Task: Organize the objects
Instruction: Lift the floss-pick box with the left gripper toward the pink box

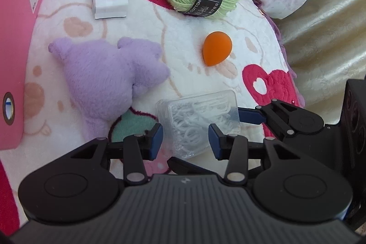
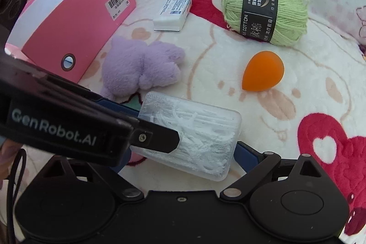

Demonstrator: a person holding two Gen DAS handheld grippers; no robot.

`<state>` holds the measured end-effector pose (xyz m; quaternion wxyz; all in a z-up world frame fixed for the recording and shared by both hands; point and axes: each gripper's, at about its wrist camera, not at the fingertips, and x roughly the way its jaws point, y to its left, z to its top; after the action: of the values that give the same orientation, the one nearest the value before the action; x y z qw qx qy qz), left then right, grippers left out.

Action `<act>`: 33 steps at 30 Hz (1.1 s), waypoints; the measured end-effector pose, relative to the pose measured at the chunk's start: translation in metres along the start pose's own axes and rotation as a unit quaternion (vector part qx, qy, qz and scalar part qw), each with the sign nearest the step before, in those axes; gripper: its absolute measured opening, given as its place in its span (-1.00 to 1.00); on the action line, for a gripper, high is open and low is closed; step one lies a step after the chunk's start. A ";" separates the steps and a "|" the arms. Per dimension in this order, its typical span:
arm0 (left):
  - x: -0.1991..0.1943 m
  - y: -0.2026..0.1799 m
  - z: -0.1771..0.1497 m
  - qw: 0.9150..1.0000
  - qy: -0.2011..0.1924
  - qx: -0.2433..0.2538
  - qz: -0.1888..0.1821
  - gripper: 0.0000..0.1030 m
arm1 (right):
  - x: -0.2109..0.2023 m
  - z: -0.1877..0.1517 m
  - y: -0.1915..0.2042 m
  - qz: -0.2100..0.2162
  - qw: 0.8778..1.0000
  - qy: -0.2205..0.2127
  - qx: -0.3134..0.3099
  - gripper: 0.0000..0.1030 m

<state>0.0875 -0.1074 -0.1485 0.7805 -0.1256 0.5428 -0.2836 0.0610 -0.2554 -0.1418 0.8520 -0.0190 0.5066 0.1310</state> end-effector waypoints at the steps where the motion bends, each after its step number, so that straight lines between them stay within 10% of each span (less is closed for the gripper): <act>1: -0.003 0.000 -0.001 1.000 -0.001 0.001 -0.001 -0.20 | -0.002 0.000 0.002 0.001 1.000 -0.001 -0.002 0.90; 33: -0.118 0.001 -0.045 0.997 -0.066 0.015 -0.031 -0.22 | -0.073 0.002 0.054 0.081 0.996 -0.022 -0.039 0.91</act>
<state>0.0165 -0.0334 -0.0745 0.8072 -0.1489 0.4819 -0.3066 0.0170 -0.2175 -0.0717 0.8479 -0.0088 0.4825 0.2195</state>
